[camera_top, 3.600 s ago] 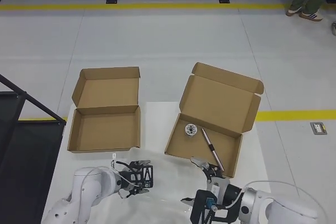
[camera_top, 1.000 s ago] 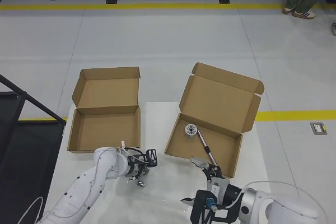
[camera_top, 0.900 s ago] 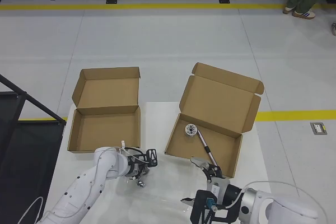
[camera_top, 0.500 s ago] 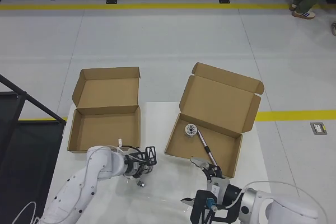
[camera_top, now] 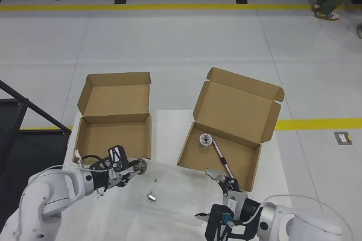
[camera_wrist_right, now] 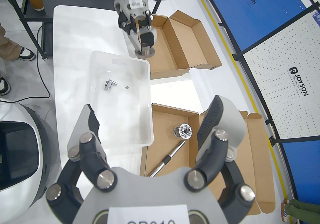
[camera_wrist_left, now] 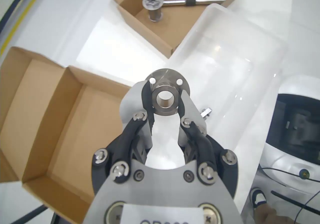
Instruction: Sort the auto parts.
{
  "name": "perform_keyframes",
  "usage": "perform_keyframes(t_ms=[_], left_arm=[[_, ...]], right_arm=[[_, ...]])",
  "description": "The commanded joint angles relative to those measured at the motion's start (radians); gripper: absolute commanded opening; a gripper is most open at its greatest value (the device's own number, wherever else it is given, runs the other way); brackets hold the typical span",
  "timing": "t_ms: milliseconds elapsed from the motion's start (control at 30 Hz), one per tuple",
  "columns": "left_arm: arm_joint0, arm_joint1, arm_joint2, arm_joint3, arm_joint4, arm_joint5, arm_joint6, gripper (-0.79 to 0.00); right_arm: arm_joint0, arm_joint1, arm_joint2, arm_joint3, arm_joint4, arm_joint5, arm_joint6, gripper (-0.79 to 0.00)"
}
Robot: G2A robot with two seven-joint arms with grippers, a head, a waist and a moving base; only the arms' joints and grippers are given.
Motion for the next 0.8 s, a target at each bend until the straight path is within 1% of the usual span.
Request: perform_keyframes(t_ms=[0, 100, 167, 233, 267, 633, 667, 700, 767], left_arm=[[0.032, 0.006, -0.075, 0.026, 0.009, 0.017, 0.068, -0.785], [0.059, 0.012, -0.148, 0.053, 0.053, 0.038, 0.153, -0.785], [0.080, 0.014, -0.182, 0.073, 0.114, 0.093, 0.198, -0.785], [0.104, 0.014, -0.198, 0.091, 0.173, 0.152, 0.255, -0.785], [0.108, 0.014, -0.201, 0.095, 0.182, 0.169, 0.262, -0.785], [0.110, 0.014, -0.199, 0.097, 0.181, 0.172, 0.262, -0.785], [0.114, 0.012, -0.186, 0.111, 0.176, 0.185, 0.254, -0.785], [0.104, 0.011, -0.176, 0.127, 0.176, 0.211, 0.243, -0.785], [0.061, 0.008, -0.149, 0.169, 0.208, 0.279, 0.225, -0.785]], right_arm=[[0.000, 0.000, 0.000, 0.000, 0.000, 0.000, 0.000, 0.000], [0.000, 0.000, 0.000, 0.000, 0.000, 0.000, 0.000, 0.000], [0.000, 0.000, 0.000, 0.000, 0.000, 0.000, 0.000, 0.000], [0.000, 0.000, 0.000, 0.000, 0.000, 0.000, 0.000, 0.000], [0.000, 0.000, 0.000, 0.000, 0.000, 0.000, 0.000, 0.000], [0.000, 0.000, 0.000, 0.000, 0.000, 0.000, 0.000, 0.000], [0.000, 0.000, 0.000, 0.000, 0.000, 0.000, 0.000, 0.000], [0.000, 0.000, 0.000, 0.000, 0.000, 0.000, 0.000, 0.000], [0.000, 0.000, 0.000, 0.000, 0.000, 0.000, 0.000, 0.000]])
